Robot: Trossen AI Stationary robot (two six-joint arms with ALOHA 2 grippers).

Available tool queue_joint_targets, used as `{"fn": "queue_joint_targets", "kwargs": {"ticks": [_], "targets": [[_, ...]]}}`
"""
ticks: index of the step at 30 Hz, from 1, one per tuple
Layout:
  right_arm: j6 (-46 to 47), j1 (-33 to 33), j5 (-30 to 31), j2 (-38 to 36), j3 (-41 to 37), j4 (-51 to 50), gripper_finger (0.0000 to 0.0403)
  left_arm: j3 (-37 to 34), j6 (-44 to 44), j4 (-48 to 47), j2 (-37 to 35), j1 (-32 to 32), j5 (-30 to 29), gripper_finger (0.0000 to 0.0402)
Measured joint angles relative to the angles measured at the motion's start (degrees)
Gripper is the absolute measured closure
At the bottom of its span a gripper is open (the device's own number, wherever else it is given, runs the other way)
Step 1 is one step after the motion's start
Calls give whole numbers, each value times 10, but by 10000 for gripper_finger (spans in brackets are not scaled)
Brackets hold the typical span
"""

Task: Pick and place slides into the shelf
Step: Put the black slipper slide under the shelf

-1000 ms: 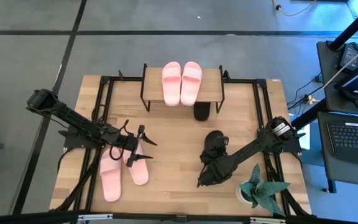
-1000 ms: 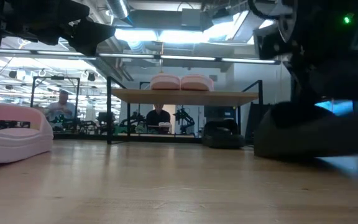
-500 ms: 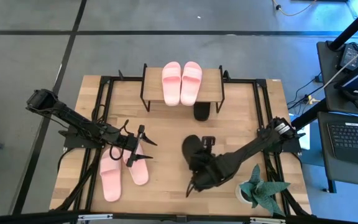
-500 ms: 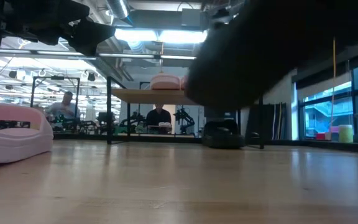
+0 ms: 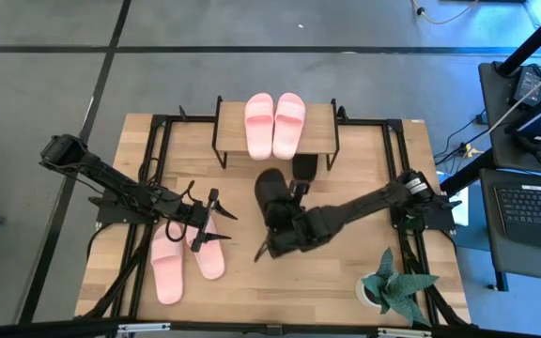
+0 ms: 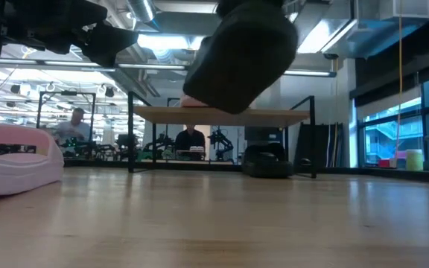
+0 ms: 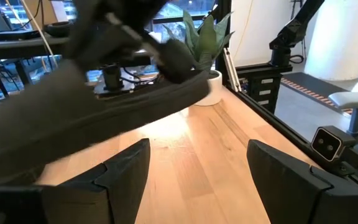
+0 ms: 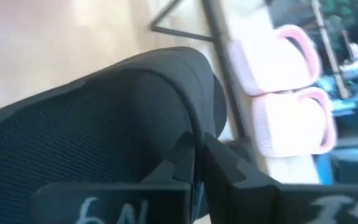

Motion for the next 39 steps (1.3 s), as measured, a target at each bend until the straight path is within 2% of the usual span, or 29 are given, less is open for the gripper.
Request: {"fn": "queue_joint_targets", "kwargs": {"ticks": [14, 24, 34, 39], "targets": [[-46, -52, -30, 60, -1, 35, 387, 0, 4, -2, 0, 0, 0, 140], [-9, -113, -15, 107, -2, 36, 387, 0, 5, -2, 0, 0, 0, 140], [-42, -155, -7, 108, -106, 132, 387, 0, 5, -12, 0, 0, -1, 140], [-59, -164, -6, 107, -131, 157, 387, 0, 5, -15, 0, 0, -1, 140]]}}
